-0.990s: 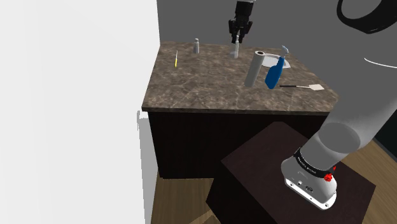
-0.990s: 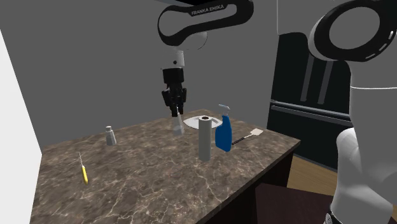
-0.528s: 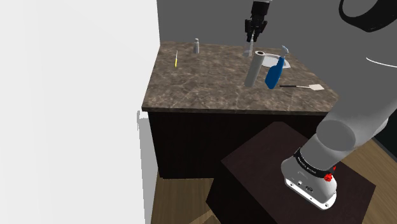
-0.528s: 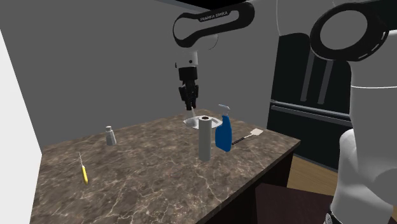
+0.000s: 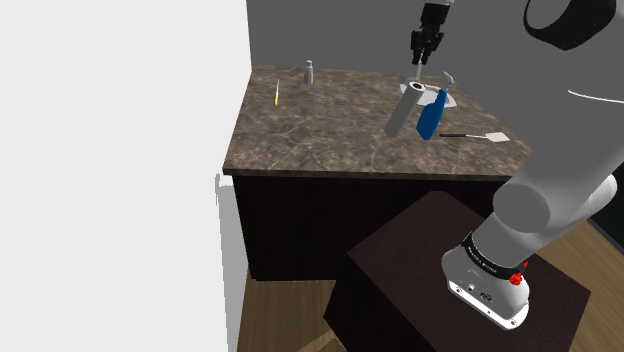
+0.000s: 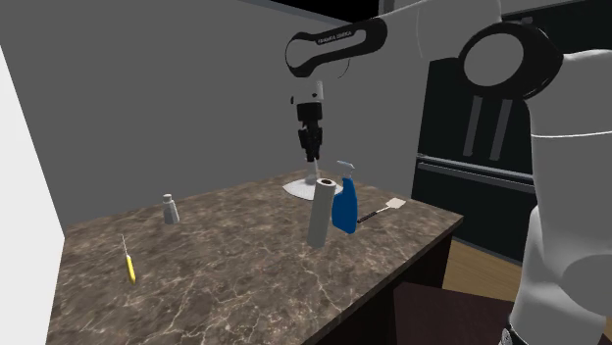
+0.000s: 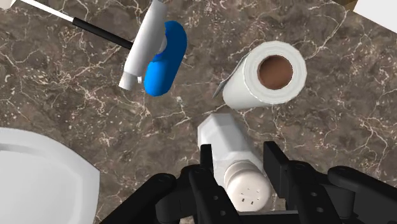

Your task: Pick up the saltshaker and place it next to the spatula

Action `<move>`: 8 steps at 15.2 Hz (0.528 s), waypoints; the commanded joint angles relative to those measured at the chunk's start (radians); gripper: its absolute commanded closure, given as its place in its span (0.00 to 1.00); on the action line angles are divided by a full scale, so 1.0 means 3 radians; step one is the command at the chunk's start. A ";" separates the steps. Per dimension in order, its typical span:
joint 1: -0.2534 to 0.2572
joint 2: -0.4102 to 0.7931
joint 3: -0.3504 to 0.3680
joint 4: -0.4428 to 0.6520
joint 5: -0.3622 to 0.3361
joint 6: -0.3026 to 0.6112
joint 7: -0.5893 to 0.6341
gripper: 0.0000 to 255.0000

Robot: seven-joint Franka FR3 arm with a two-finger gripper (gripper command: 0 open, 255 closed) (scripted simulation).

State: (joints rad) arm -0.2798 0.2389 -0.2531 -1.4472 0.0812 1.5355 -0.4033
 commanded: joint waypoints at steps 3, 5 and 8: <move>-0.0206 0.0186 -0.0104 0.0253 0.0031 -0.0084 -0.0300 1.00; -0.0320 0.0301 -0.0153 0.0412 0.0055 -0.0138 -0.0449 1.00; -0.0514 0.0516 -0.0216 0.0718 0.0105 -0.0242 -0.0675 1.00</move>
State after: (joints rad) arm -0.4117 0.3686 -0.3108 -1.2723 0.1068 1.4792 -0.5792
